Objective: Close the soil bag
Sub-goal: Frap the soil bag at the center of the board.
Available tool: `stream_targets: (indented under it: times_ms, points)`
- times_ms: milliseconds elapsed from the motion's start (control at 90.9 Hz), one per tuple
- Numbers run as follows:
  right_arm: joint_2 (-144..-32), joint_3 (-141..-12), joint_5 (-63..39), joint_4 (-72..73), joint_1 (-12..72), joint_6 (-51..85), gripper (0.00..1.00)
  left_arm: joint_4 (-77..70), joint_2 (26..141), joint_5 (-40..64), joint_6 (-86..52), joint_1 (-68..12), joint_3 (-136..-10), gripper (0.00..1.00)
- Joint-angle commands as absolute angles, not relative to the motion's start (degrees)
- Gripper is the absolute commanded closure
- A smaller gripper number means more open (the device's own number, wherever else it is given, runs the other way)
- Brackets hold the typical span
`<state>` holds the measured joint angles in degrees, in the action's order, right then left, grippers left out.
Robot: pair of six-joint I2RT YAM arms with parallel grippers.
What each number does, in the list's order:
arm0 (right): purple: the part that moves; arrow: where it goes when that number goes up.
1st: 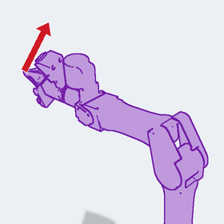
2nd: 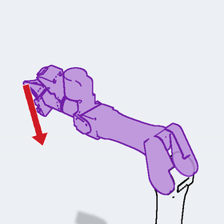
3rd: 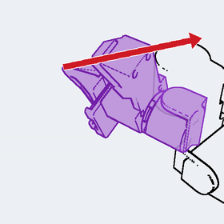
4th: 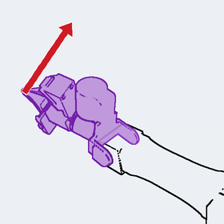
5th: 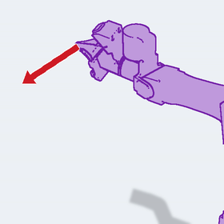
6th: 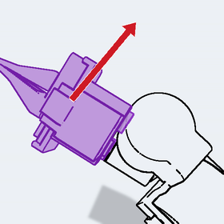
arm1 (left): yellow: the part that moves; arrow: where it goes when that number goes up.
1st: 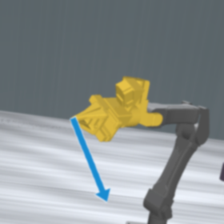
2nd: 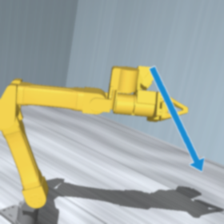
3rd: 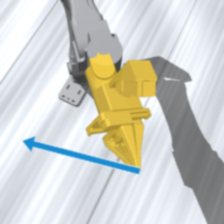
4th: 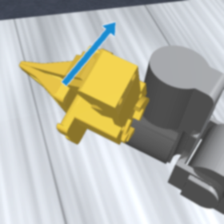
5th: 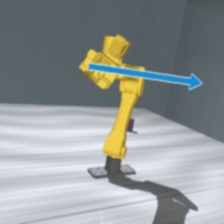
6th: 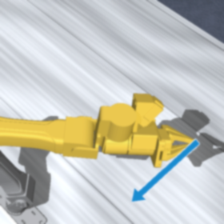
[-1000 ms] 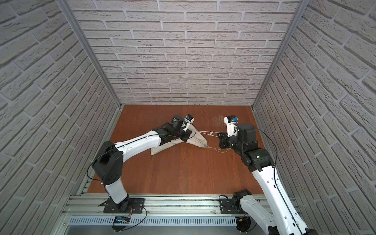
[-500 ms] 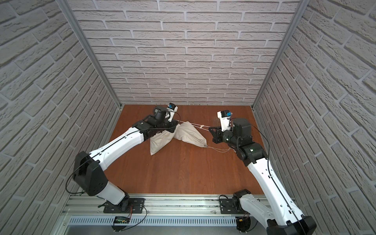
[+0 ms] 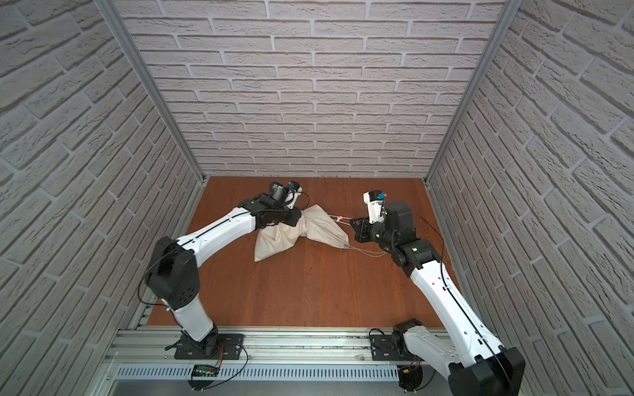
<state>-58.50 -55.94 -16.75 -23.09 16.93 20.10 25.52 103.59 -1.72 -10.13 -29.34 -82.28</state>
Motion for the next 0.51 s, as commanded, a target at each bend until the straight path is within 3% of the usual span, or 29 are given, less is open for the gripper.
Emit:
stream_targets:
  times_ms: [0,242,495]
  points:
    - [-50.2,-58.2,0.8,-26.4,8.5,21.3,0.97,40.5,112.1,-38.8,-15.6,-20.1,-80.2,0.72]
    - [-47.0,-58.1,1.7,-29.4,3.4,20.7,0.97,39.6,113.3,-37.3,-15.8,-20.0,-79.4,0.66]
    - [-48.0,-56.3,-3.1,-28.2,1.7,21.8,0.97,40.6,104.9,-42.1,-16.6,-14.3,-74.1,0.66]
